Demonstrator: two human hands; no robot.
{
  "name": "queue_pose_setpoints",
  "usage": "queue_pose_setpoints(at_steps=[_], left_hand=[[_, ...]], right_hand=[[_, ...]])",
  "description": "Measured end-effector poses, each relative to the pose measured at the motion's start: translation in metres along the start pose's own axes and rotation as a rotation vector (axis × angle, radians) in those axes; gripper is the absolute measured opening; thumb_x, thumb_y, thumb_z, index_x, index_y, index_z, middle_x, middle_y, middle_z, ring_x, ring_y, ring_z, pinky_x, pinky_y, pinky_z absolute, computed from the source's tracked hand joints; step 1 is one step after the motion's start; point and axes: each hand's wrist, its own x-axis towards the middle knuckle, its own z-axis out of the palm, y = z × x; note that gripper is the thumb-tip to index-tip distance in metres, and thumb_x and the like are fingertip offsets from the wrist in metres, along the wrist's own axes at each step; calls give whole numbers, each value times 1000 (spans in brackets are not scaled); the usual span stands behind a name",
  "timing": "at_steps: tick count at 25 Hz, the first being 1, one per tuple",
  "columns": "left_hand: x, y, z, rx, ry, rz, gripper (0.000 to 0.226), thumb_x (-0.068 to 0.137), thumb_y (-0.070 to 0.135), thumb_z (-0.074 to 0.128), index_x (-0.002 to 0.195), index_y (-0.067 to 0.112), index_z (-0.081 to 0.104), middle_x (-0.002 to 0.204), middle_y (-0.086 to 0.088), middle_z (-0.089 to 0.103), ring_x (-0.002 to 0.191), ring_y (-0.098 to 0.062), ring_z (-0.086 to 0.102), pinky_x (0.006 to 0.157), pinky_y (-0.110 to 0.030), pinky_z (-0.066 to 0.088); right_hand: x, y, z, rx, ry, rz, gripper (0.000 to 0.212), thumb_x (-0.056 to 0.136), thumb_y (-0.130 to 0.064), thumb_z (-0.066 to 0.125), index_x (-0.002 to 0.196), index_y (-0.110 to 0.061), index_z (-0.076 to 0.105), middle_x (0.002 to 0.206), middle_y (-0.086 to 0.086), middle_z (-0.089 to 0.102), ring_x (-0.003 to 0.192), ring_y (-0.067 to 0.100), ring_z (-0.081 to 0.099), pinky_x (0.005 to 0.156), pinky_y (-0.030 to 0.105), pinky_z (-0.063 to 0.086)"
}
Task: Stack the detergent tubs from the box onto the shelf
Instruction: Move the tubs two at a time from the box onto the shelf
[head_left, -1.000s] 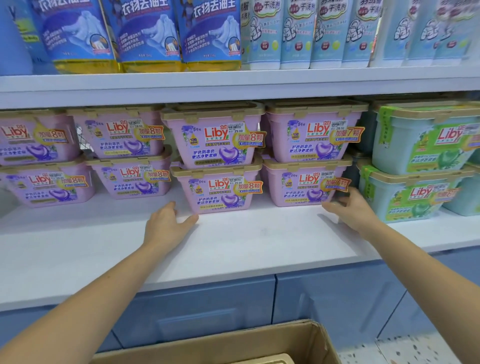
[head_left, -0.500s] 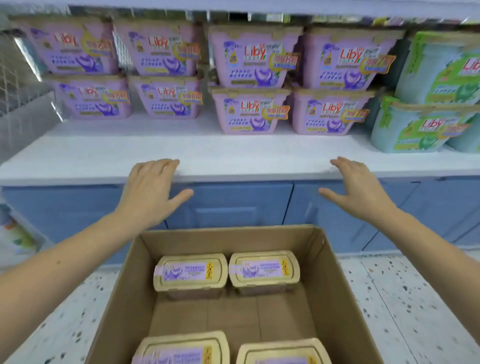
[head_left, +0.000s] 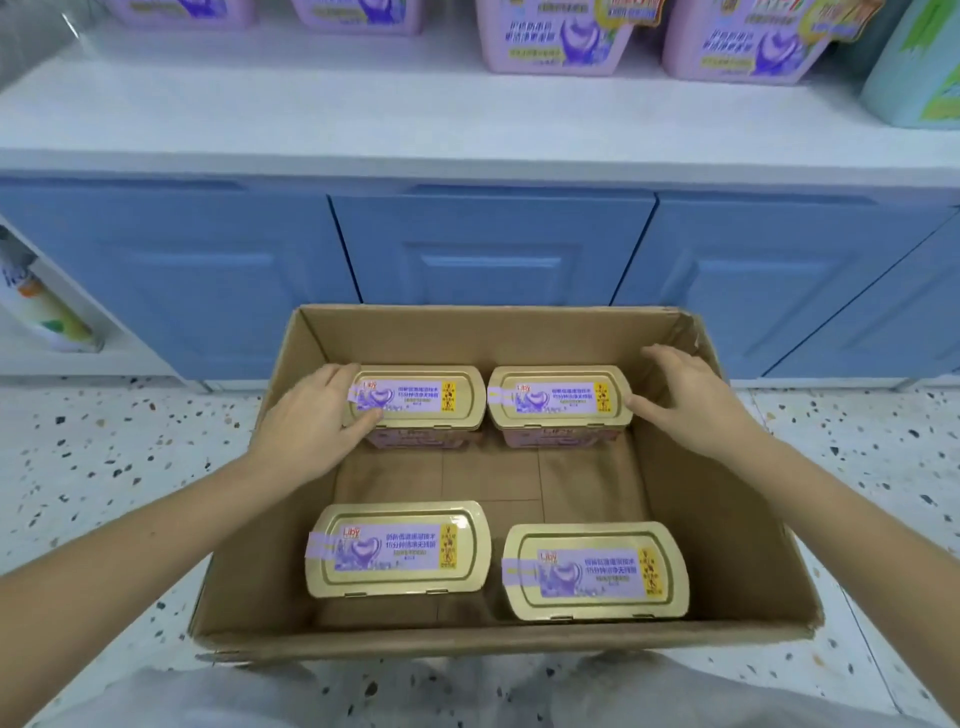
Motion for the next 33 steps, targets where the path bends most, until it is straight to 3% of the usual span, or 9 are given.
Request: queue_pose_setpoints(at_steps=[2,7,13,16,19,21,26,30,33], left_hand=[[9,-6,23,-173,-68,-133,51,88,36,55,131,12,48,129,-12,58,119,-30,52,92,-39,41],[47,-27,68,-700,-107,-758,56,89,33,55,130,-3,43,133,-18,51,115,-34,50,94,-39,43],[68,-35,94,-1155,-104,-1057,59,87,40,57,135,8,43,140,-10,47,125,-32,49,91,-37,46],[70,-34,102,-1208,-78,-1067,50,91,34,53,132,6,46,131,-11,54,120,-30,54,87,-34,48],[70,-35,103,-1212,-47,-1025,44,93,26,51,128,1,48,121,-13,57,112,-28,57,87,-36,50],[66,-34,103,-1183,-53,-986,41,94,23,50,127,-1,49,121,-13,57,108,-27,58,87,-37,50],[49,-30,90,-974,-51,-849,36,92,19,52,118,-6,55,118,-20,61,99,-31,61,49,-22,56],[28,-23,57,-812,-75,-640,27,91,23,52,101,0,61,110,-20,66,88,-28,64,63,-31,60],[9,-12,12,-822,-55,-528,25,92,26,51,89,3,61,95,-13,66,82,-24,63,53,-23,56]], right_hand=[[6,6,23,91,-56,75,64,86,-35,59,138,-6,36,142,13,46,130,29,42,103,39,36],[41,24,71,492,-123,438,67,88,-33,56,141,-2,29,140,19,47,128,33,45,104,39,36],[66,37,100,793,-72,601,41,90,-29,52,122,-4,51,110,15,61,96,23,53,96,49,47],[67,42,106,873,-123,672,29,91,-33,51,111,-12,52,85,4,55,88,23,53,84,42,51],[69,44,111,888,-157,671,38,90,-34,53,114,-5,56,88,6,57,78,20,56,53,25,56],[68,46,114,884,-115,665,42,89,-33,54,113,1,58,98,13,59,86,24,58,43,20,53],[50,47,102,735,-21,661,39,88,-35,55,97,2,59,97,18,60,80,32,63,46,30,54],[29,35,60,808,3,570,33,90,-33,53,91,0,57,95,18,63,78,31,65,47,25,55],[17,17,6,891,43,522,32,89,-32,54,79,-3,59,80,17,64,57,23,67,46,25,55]])
